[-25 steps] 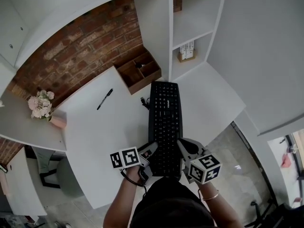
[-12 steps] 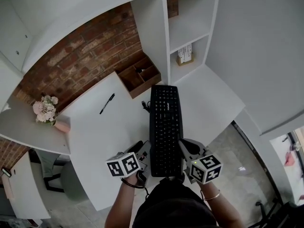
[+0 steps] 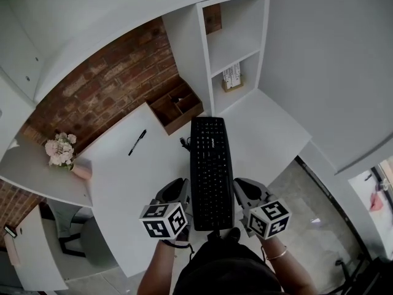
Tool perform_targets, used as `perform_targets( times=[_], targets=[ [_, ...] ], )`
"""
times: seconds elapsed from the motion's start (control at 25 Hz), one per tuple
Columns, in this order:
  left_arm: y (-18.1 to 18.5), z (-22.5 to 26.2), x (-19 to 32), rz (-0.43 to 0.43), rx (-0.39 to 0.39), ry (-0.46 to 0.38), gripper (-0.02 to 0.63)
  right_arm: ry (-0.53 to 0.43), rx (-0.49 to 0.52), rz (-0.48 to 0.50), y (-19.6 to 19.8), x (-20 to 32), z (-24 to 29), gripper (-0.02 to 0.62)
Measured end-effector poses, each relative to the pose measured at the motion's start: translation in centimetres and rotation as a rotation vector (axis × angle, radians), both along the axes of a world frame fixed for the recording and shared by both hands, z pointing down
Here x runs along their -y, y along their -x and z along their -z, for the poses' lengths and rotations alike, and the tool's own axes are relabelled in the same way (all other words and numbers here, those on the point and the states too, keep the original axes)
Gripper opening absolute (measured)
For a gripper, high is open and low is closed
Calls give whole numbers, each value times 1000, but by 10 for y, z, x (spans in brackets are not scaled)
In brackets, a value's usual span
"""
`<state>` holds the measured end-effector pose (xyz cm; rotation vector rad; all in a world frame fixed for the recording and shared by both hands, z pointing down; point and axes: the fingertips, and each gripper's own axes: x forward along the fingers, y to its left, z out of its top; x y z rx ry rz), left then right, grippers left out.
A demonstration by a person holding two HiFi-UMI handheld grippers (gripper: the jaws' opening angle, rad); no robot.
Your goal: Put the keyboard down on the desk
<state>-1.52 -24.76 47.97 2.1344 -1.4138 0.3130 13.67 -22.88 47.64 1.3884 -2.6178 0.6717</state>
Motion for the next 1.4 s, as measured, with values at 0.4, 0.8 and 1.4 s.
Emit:
perform_targets(
  times=[0.4, 0.8, 1.4],
  targets=[
    [-21, 51, -2, -58, 43, -152, 34, -96, 1, -43, -16, -6, 35, 5],
    [-36, 81, -16, -66, 82, -261, 12, -175, -19, -78, -34, -17, 57, 5],
    [-43, 79, -27, -69, 99, -259, 12, -202, -19, -91, -44, -20, 61, 5]
  ],
)
